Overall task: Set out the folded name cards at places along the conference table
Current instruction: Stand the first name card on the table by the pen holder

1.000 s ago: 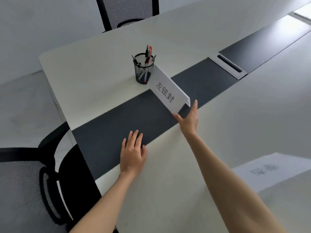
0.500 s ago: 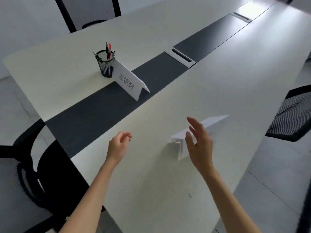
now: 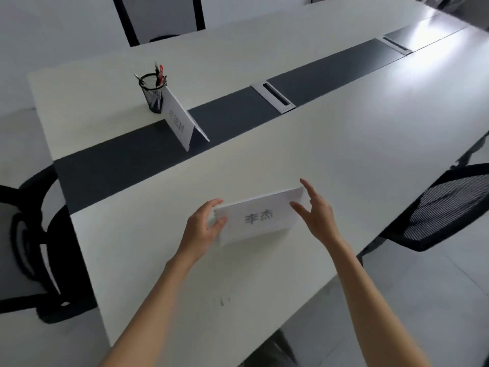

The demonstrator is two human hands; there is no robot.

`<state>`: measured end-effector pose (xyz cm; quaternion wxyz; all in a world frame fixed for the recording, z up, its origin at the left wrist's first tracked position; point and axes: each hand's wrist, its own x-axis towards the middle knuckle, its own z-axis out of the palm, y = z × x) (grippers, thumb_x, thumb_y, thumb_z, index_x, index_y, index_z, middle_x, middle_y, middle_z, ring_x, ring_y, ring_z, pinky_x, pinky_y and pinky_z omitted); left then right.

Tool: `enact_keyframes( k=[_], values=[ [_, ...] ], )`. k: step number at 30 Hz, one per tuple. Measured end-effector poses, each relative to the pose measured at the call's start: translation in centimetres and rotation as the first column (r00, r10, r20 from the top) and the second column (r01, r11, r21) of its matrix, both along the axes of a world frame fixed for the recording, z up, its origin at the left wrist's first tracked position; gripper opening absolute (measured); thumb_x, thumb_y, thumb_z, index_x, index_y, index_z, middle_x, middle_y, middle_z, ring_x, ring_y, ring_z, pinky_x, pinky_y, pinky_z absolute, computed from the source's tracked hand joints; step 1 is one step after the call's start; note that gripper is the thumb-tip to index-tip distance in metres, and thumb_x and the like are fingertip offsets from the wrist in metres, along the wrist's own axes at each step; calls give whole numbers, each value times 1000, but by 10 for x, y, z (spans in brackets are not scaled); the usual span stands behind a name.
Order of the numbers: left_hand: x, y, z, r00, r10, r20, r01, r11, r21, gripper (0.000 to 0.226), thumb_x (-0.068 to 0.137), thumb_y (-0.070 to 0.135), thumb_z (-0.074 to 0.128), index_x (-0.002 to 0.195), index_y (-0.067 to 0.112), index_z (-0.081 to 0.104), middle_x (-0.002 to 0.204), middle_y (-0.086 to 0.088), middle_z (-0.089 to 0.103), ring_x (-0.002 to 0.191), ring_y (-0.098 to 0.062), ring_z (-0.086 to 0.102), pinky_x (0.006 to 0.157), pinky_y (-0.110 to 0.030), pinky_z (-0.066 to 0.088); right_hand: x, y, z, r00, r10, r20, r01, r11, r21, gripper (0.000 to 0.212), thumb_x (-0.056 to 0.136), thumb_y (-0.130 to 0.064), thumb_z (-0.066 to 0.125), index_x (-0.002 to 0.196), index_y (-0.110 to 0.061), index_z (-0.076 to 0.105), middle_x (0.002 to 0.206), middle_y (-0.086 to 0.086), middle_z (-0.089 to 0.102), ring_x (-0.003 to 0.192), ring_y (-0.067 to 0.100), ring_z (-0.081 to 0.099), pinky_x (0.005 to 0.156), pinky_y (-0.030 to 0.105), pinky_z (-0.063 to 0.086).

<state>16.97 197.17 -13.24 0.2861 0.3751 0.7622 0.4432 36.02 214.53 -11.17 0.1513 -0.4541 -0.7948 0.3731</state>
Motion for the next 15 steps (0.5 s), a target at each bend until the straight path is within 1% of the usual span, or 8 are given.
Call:
enact_keyframes(
  k=[2,4,6,8,10,12,13,15],
  values=[
    [13,4,0,991,130,17,-131,991,9,30,85,20,58,114,14,57,117,4,59,110,-15,55,97,-24,39,4,16,-2,996,93,13,-93,996,-9,51,86,-21,59,133,-17,41,137,9,50,121,31,49,91,30,37],
    [22,5,2,974,227,23,-227,974,10,25,85,19,58,109,13,60,112,1,62,106,-16,57,98,-27,42,6,27,-4,988,151,10,-151,988,-4,41,86,-19,59,125,-16,49,127,9,59,111,34,56,81,25,36],
    [26,5,7,962,274,-5,-274,962,7,23,84,19,59,107,13,63,110,1,63,106,-18,59,92,-22,43,6,35,-5,981,192,-18,-193,981,-30,34,86,-18,58,119,-16,52,120,8,62,105,34,58,78,25,36],
    [30,6,13,956,285,-63,-285,958,6,23,83,18,61,105,12,64,109,4,62,110,-18,58,89,-17,41,6,42,-4,975,215,-51,-216,976,-29,32,86,-16,59,118,-15,55,120,4,63,109,28,57,77,18,33],
    [33,6,25,953,273,-128,-273,962,25,22,82,17,62,103,13,65,113,7,60,117,-7,50,93,-8,34,8,47,0,968,229,-102,-231,973,-8,30,84,-15,60,114,-17,58,118,-1,64,111,25,58,78,15,33],
    [34,7,40,958,241,-154,-232,970,74,20,82,18,62,102,17,65,111,21,60,118,12,43,98,-4,29,13,53,7,962,213,-171,-215,977,12,27,82,-14,62,109,-19,60,110,-11,65,102,30,62,79,19,40],
    [34,9,48,963,218,-161,-204,974,99,19,82,21,62,101,21,64,106,33,60,114,19,42,103,-10,30,15,57,12,955,209,-211,-207,978,30,26,81,-13,63,107,-19,61,107,-14,64,99,29,63,81,20,42],
    [30,17,63,968,183,-169,-163,978,129,19,81,29,60,100,28,63,96,46,58,106,20,49,103,-20,35,18,66,25,941,192,-280,-185,981,51,25,81,-12,64,105,-21,62,105,-17,64,101,18,64,83,12,43]
  ],
)
